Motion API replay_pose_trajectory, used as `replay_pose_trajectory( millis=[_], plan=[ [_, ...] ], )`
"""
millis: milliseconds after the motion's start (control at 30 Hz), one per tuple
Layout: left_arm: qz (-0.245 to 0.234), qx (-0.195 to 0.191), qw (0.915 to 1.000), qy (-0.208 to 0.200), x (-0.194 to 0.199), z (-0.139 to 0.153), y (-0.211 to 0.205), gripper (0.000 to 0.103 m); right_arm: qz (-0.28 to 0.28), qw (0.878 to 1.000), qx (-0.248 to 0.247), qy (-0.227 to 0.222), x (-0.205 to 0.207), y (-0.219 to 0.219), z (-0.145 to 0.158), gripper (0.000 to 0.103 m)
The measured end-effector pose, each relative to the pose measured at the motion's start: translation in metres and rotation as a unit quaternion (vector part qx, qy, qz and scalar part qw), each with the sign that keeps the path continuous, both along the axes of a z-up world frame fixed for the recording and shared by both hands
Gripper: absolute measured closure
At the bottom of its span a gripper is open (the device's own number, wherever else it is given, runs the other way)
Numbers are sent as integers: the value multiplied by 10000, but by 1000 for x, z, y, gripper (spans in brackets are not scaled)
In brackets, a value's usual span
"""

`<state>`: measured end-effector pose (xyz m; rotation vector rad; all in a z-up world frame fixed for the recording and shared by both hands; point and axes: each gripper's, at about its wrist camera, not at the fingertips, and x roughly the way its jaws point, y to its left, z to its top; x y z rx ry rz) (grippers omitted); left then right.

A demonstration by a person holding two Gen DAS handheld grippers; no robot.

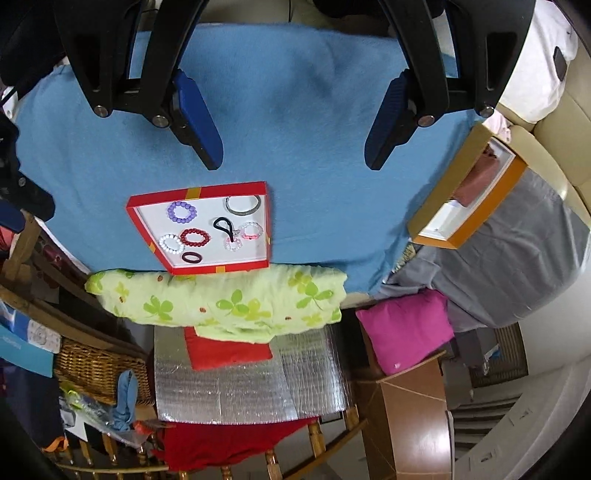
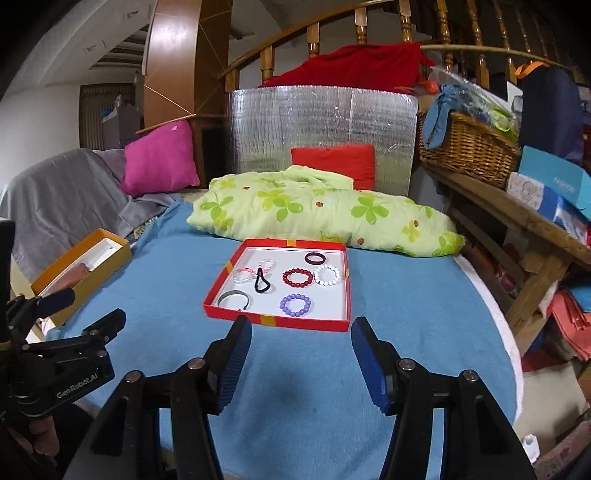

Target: Organize jewelry

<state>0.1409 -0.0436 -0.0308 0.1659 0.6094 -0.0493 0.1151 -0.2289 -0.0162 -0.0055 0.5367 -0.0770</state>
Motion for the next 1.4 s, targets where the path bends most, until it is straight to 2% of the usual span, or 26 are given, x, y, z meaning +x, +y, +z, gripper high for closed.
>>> replay_pose_trajectory(
  millis=[167, 400, 800, 1400],
  plan=[
    [-96, -144, 9998, -30, -31, 12, 11, 23, -7, 10000, 11, 35, -25, 11, 10, 42],
    [-180, -153, 9996, -183, -53, 25, 14, 23, -4, 10000, -64, -3, -46, 27, 19, 40],
    [-158, -153, 9993, -293, -55, 31, 14, 21, -97, 9998, -20, 190, -42, 25, 8, 40],
    [-163, -162, 9991, -352, -60, 36, 15, 20, -183, 9998, 59, 104, -47, 21, 14, 40]
  ],
)
